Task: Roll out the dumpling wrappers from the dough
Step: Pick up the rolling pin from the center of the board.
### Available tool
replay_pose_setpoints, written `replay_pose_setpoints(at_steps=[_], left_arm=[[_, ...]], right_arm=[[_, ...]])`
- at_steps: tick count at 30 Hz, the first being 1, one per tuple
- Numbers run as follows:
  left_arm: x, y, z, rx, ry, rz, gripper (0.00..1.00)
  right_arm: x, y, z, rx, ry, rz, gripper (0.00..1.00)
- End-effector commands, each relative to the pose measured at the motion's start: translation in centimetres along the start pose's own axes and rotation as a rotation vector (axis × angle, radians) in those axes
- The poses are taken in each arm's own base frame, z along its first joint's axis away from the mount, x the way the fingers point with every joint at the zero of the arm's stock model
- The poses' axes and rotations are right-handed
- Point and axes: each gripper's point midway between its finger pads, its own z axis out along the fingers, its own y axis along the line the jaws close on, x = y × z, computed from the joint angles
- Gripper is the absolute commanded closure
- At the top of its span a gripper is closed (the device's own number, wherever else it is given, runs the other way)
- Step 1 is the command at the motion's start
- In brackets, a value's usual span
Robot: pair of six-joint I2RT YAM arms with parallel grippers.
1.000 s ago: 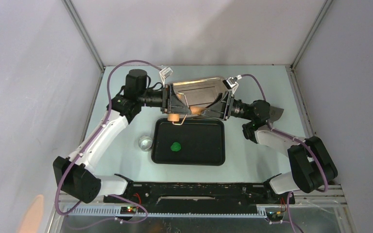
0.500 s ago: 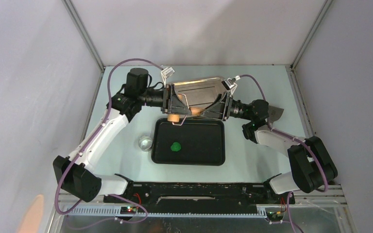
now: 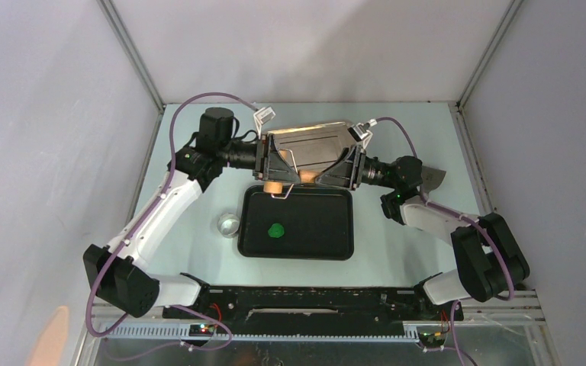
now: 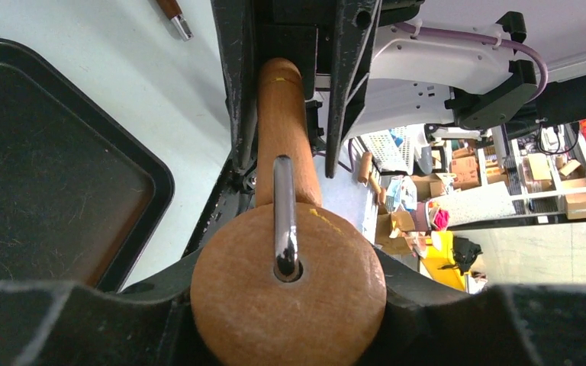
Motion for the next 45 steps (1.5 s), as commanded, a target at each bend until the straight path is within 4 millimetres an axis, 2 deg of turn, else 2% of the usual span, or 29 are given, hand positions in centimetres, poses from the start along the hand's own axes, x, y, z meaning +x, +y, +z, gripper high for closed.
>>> replay_pose_setpoints(at_steps=[1,6,8,13,19,22,25,31,39,40,41,45], left_arm=[[0.1,-1.9,0.0,0.07,0.018,0.049,1.0],[0.1,-1.6,0.1,0.07,0.023,0.042,1.0],[0.2,-1.5,0.2,0.072,0.025,0.042,1.0],[0.0,-1.4,0.2,0.077,0.022,0.04,1.0],[-0.2,-1.3,-0.2,0.078,0.011,0.043,1.0],[0.0,-1.2,-0.2,0.077,0.018,0.038,1.0],[0.1,-1.1,-0.2,0.075,0.018,0.036,1.0],[0.4,-0.8,-0.2,0.072,0.021,0.03,1.0],[0.6,-0.7,-0.3,0.064,0.014,0.039,0.99],[0.6,-0.4,-0.3,0.056,0.013,0.034,0.94],[0.5,-0.2,-0.2,0.047,0.01,0.029,0.83],[0.5,1.1,0.0,0.016,0.003,0.005,0.33]], right_arm=[[-0.5,1.3,0.2,-0.047,-0.007,-0.071,0.52],[-0.7,1.8,0.3,-0.077,-0.022,-0.057,0.65],[-1.0,2.5,0.3,-0.118,-0.037,-0.045,0.66],[-0.6,3.0,0.8,-0.146,-0.009,-0.043,0.5],[-0.7,3.2,0.9,-0.151,-0.018,-0.04,0.47],[-0.8,3.3,0.9,-0.155,-0.018,-0.043,0.54],[-0.8,3.4,1.0,-0.156,-0.02,-0.042,0.74],[-0.8,3.6,1.1,-0.161,-0.024,-0.04,1.0],[-1.4,3.8,1.2,-0.165,-0.06,-0.04,1.0],[-1.4,3.9,1.2,-0.166,-0.063,-0.04,1.0],[-1.5,3.9,1.2,-0.166,-0.069,-0.034,1.0],[-1.9,3.6,1.1,-0.159,-0.097,-0.019,1.0]])
